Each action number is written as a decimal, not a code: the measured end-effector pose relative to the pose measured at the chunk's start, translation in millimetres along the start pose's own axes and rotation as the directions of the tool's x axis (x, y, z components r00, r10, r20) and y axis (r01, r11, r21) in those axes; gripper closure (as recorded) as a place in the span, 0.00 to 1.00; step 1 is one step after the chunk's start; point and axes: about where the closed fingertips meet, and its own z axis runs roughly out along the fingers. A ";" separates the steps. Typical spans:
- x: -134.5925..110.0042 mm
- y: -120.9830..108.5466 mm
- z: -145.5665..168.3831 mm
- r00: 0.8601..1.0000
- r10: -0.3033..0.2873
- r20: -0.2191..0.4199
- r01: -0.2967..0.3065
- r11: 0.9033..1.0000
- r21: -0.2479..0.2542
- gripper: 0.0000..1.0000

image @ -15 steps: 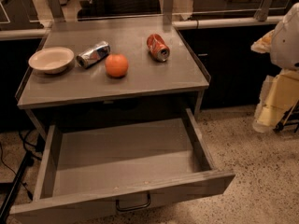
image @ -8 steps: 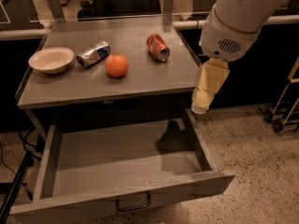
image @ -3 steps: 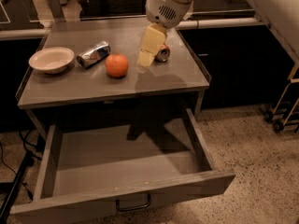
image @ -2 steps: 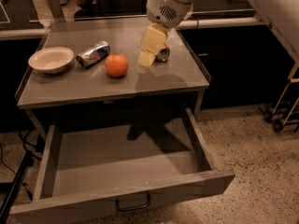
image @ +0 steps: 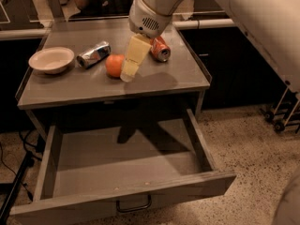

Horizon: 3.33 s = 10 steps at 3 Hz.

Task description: Place orange into top drawer

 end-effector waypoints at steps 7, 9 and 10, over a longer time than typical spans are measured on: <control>7.9 -44.7 46.5 0.992 0.120 -0.027 -0.123 0.984 -0.131 0.00; -20.0 -71.3 50.7 0.996 0.085 -0.018 -0.086 0.991 -0.098 0.00; -21.6 -75.7 61.3 0.996 0.087 -0.034 -0.090 0.989 -0.114 0.00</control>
Offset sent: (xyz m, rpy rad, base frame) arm 0.0105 0.0204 -0.0049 0.0209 0.0005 0.0418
